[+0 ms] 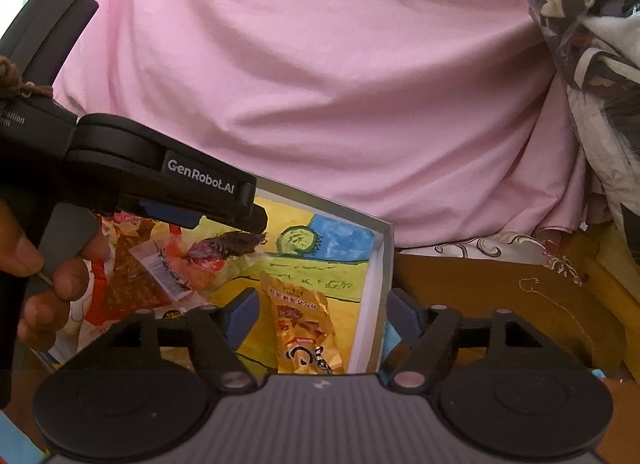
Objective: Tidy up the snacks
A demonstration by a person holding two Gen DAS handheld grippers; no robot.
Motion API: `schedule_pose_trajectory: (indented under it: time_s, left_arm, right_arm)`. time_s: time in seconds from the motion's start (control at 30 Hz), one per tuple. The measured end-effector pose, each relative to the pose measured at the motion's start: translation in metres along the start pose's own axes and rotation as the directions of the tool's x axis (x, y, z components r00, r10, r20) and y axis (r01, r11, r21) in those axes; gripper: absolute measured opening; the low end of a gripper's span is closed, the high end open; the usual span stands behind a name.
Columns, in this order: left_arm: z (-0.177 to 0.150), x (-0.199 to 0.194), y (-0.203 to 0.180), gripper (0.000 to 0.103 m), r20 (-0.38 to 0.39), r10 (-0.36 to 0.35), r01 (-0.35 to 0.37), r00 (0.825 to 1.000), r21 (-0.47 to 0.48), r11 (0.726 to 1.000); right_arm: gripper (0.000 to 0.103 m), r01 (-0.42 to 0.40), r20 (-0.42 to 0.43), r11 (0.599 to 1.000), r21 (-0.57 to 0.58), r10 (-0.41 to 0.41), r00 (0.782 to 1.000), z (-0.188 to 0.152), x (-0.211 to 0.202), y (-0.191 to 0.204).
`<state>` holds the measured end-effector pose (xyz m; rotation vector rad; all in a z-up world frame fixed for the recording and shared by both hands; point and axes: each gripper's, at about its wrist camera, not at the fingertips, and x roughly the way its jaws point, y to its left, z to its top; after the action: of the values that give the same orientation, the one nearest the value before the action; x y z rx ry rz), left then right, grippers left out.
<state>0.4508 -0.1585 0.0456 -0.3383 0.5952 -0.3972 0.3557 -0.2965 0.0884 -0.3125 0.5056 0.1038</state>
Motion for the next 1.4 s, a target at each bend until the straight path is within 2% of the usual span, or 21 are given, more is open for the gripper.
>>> schedule_pose_trajectory:
  time_s: [0.2, 0.37, 0.5, 0.6, 0.83, 0.9, 1.03, 1.4]
  left_arm:
    - [0.004, -0.009, -0.005, 0.080, 0.012, -0.002, 0.002, 1.000, -0.004, 1.000]
    - [0.012, -0.021, -0.010, 0.082, 0.020, 0.005, -0.005, 1.000, -0.001, 1.000]
    - [0.018, -0.037, -0.013, 0.091, 0.039, 0.020, -0.021, 0.999, 0.011, 1.000]
    - [0.022, -0.053, -0.014, 0.092, 0.062, 0.028, -0.029, 0.998, 0.018, 0.999]
    - [0.023, -0.090, -0.018, 0.093, 0.095, 0.074, -0.080, 0.993, 0.052, 0.995]
    - [0.022, -0.102, -0.018, 0.097, 0.105, 0.086, -0.092, 0.991, 0.055, 0.994]
    - [0.021, -0.128, -0.018, 0.098, 0.128, 0.105, -0.113, 0.986, 0.063, 0.992]
    - [0.003, -0.191, -0.017, 0.101, 0.146, 0.150, -0.166, 0.978, 0.106, 0.980]
  right_arm:
    - [0.086, 0.015, 0.002, 1.000, 0.004, -0.015, 1.000, 0.006, -0.008, -0.004]
    - [0.093, 0.020, 0.007, 0.999, 0.044, -0.021, 1.000, 0.012, -0.017, -0.011]
    - [0.100, 0.025, 0.026, 0.997, 0.067, -0.027, 0.999, 0.017, -0.028, -0.014]
    - [0.102, 0.028, 0.043, 0.997, 0.070, -0.031, 0.999, 0.021, -0.038, -0.014]
    - [0.103, 0.020, 0.076, 0.997, 0.071, -0.026, 0.997, 0.030, -0.067, -0.015]
    - [0.103, 0.018, 0.085, 0.998, 0.068, -0.024, 0.996, 0.032, -0.077, -0.016]
    - [0.103, 0.009, 0.106, 0.998, 0.058, -0.015, 0.994, 0.035, -0.098, -0.016]
    - [0.103, -0.007, 0.140, 0.996, 0.089, -0.006, 0.990, 0.031, -0.149, 0.007]
